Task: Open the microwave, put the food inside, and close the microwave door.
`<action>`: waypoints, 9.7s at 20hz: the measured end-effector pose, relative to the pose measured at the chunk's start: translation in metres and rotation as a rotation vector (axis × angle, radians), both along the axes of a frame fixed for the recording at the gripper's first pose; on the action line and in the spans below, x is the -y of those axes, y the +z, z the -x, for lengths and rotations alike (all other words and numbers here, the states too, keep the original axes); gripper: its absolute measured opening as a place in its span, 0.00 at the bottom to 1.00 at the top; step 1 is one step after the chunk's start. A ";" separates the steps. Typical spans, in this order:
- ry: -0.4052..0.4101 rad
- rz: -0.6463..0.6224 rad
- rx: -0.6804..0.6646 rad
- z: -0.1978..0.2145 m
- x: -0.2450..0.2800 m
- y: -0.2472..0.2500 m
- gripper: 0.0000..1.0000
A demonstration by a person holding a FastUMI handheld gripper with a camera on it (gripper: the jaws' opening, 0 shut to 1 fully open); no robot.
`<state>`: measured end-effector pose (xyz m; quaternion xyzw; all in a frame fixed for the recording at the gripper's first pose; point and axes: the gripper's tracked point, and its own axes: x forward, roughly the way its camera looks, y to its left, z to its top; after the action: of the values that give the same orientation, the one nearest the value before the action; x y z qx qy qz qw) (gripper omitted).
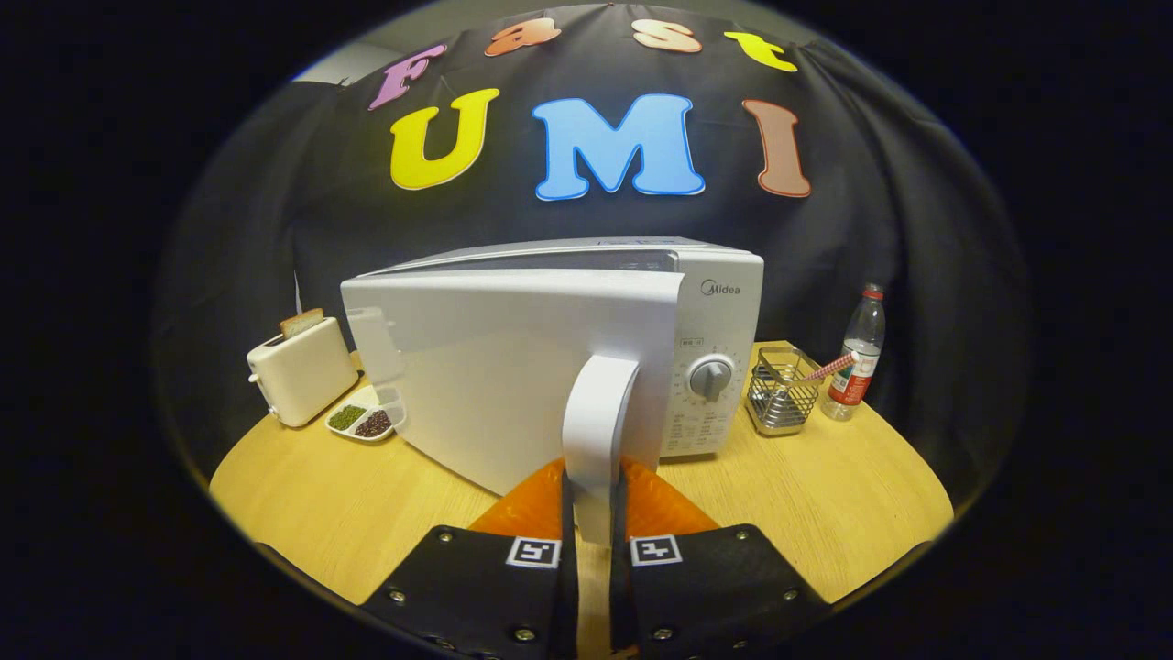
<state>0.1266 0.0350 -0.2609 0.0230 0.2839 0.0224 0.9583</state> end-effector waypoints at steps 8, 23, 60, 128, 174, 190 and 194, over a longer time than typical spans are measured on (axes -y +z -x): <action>0.018 -0.017 -0.017 0.061 -0.053 0.010 0.20; 0.122 -0.010 -0.025 0.126 -0.171 0.023 0.21; 0.169 0.010 -0.017 0.190 -0.080 0.051 0.92; -0.188 -0.499 0.009 -0.203 -0.098 -0.086 0.81; 0.566 -0.198 0.181 0.190 -0.281 0.124 0.28; 0.552 -0.147 0.069 0.157 -0.260 0.064 0.00; 0.531 -0.120 0.045 0.153 -0.234 0.054 0.00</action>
<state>-0.0269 0.2694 -0.2070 0.0039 0.2567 0.2900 0.9220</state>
